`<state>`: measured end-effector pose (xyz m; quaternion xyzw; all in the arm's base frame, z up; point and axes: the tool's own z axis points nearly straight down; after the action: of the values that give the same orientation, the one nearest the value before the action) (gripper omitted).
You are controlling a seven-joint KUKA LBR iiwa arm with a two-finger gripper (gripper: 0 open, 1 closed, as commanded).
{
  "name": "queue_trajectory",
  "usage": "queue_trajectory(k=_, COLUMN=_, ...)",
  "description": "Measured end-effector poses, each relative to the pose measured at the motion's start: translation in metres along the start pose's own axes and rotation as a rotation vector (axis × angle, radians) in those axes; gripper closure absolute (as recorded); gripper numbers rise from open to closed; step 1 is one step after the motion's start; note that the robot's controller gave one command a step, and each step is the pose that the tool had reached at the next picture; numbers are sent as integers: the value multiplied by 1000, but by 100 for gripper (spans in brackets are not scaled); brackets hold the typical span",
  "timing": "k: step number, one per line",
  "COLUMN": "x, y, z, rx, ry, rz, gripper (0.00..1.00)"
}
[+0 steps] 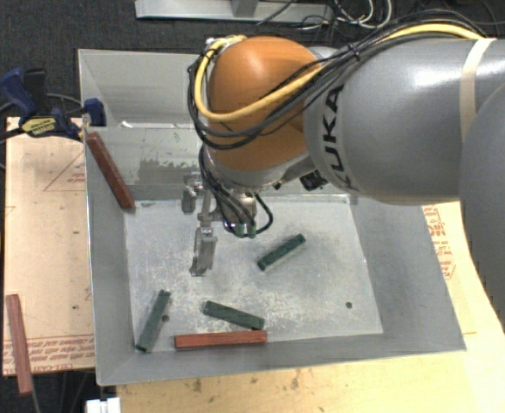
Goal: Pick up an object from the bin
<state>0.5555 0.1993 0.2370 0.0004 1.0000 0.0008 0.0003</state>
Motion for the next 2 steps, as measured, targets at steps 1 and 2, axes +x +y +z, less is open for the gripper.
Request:
queue_trajectory(k=1, x=2, y=-3, z=166, rx=2, ry=7, rz=-245, gripper=0)
queue_trajectory(k=2, x=58, y=-14, z=150, rx=-1, ry=-3, rz=-49, gripper=0)
